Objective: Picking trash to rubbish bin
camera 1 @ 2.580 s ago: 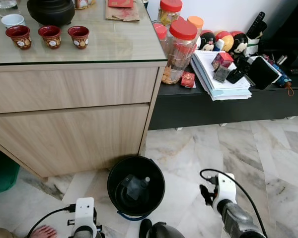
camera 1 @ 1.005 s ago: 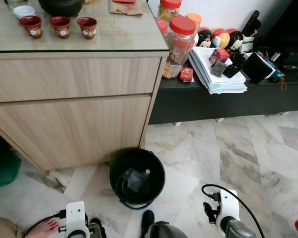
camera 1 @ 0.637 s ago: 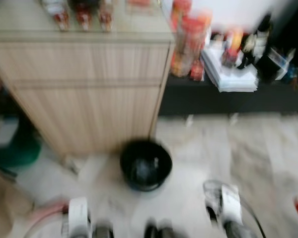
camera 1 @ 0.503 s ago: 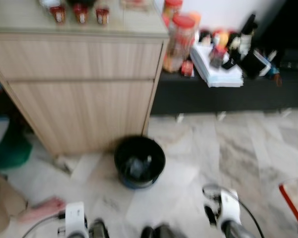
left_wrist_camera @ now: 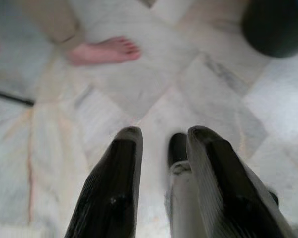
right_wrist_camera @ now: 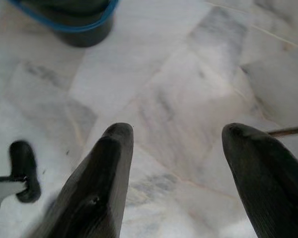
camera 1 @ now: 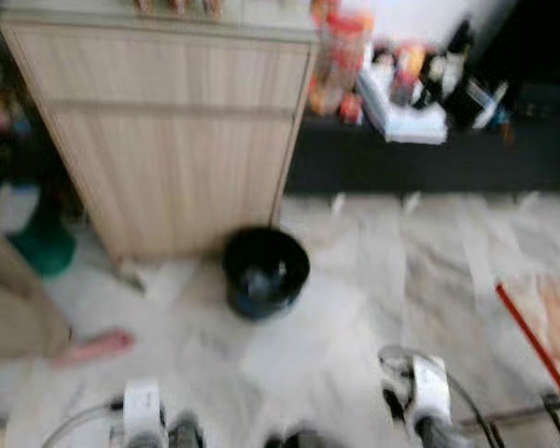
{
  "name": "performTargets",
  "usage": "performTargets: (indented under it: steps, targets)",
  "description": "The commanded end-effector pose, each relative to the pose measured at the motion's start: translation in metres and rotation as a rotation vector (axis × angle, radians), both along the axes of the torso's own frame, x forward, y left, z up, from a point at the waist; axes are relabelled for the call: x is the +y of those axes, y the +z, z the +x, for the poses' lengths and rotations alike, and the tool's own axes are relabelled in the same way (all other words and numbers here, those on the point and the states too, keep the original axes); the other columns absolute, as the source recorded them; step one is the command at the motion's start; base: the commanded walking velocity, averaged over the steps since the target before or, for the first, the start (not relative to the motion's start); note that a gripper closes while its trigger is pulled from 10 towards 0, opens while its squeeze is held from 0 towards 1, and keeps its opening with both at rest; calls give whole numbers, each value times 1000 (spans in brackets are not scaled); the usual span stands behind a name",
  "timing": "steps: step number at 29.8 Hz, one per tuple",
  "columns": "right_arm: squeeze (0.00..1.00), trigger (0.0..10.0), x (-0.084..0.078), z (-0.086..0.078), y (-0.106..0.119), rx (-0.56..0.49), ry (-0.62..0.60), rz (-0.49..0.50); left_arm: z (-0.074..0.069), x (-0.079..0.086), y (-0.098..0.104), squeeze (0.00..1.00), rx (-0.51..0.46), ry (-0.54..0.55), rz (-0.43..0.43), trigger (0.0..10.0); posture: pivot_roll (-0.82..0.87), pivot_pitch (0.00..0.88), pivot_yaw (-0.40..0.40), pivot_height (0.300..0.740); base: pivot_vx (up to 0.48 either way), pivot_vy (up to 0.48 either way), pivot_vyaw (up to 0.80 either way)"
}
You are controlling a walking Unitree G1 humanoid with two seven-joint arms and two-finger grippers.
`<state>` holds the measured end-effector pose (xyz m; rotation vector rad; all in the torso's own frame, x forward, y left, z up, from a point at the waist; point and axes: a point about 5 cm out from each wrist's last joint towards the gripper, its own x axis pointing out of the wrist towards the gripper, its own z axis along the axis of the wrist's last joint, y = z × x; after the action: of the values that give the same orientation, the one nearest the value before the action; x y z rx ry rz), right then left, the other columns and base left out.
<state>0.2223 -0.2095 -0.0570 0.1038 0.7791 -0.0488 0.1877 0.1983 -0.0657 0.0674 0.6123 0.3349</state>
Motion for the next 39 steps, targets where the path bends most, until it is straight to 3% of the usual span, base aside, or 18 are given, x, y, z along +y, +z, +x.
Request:
performTargets:
  steps: [1,8,14,17,25,27,28,32,36,39]
  targets:
    - [0,10000,-9,-13,-6,35,-24,-12,-23,-9,-15,0,101,-2,-29,10000,81,218,-193,740,-266,0,0]
    - [0,10000,-8,-8,-3,16,-7,-15,-22,-9,-14,0,98,-2,-27,10000,82,214,-193,740,0,0,0]
    - [0,10000,-5,5,6,-45,28,-18,-16,-7,-10,0,61,-12,-7,10000,78,215,-192,740,0,0,0]
    - [0,10000,-3,16,13,-92,66,-27,-3,-7,-1,0,-8,-48,32,10000,78,215,-192,740,0,0,0]
    - [0,10000,14,63,53,-325,146,21,46,-9,47,0,-340,-149,166,10000,81,214,-192,740,0,0,0]
    - [0,10000,22,74,64,-386,173,44,55,-10,59,0,-407,-159,186,10000,82,214,-193,740,0,0,0]
    - [0,10000,34,86,78,-459,205,77,64,-12,71,0,-474,-172,208,10000,83,213,-194,740,0,0,0]
    - [0,10000,41,92,86,-501,232,93,68,-13,78,0,-512,-182,227,10000,85,212,-195,740,0,0,0]
    - [0,10000,84,126,146,-781,336,203,94,-25,127,0,-735,-220,273,10000,86,205,-193,740,0,0,0]
    - [0,10000,87,128,151,-802,346,210,96,-26,131,0,-753,-219,274,10000,88,203,-192,740,0,0,0]
